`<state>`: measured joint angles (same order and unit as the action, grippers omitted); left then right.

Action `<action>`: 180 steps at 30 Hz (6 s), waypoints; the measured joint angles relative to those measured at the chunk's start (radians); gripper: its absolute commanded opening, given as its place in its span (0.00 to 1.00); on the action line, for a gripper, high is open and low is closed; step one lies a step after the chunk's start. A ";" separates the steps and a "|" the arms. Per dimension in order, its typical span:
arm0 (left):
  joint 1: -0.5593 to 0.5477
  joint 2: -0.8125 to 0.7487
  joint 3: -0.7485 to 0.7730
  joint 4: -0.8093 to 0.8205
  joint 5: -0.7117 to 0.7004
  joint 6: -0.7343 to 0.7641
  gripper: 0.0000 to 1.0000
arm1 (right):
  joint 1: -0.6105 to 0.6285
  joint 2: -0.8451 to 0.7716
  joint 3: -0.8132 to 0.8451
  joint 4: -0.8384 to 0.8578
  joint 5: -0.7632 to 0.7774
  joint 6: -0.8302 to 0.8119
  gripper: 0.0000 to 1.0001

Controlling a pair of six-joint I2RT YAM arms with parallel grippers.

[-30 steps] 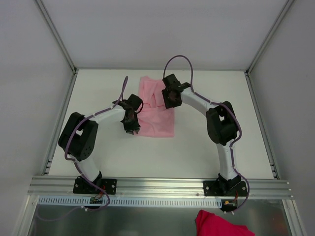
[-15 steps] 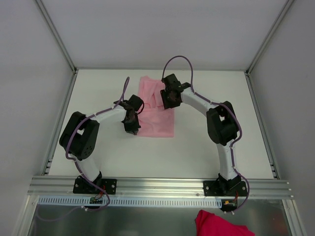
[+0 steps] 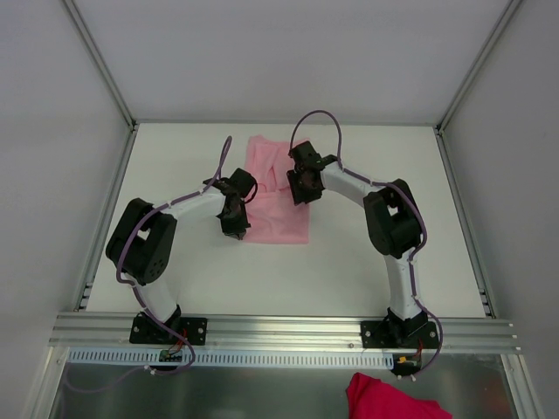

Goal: Fold and stack the t-shirts
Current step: Fold the folded rectangular tshirt in 1/3 of the way, then grab one side of the 2/3 rectangular tshirt with both arms

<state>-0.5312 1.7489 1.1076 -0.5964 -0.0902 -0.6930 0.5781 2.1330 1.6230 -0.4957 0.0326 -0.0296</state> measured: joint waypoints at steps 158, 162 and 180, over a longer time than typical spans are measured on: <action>0.120 -0.244 -0.307 0.354 0.143 0.028 0.87 | 0.107 -0.494 -0.605 0.223 -0.061 0.380 0.71; 0.121 -0.244 -0.308 0.362 0.143 0.029 0.82 | 0.107 -0.475 -0.619 0.253 -0.072 0.394 0.71; 0.154 -0.182 -0.291 0.445 0.196 0.040 0.77 | 0.107 -0.436 -0.653 0.297 -0.105 0.416 0.70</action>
<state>-0.3775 1.5669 0.8169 -0.1516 0.1059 -0.6529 0.6849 1.6974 0.9703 -0.1989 -0.0723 0.3866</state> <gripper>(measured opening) 0.777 0.702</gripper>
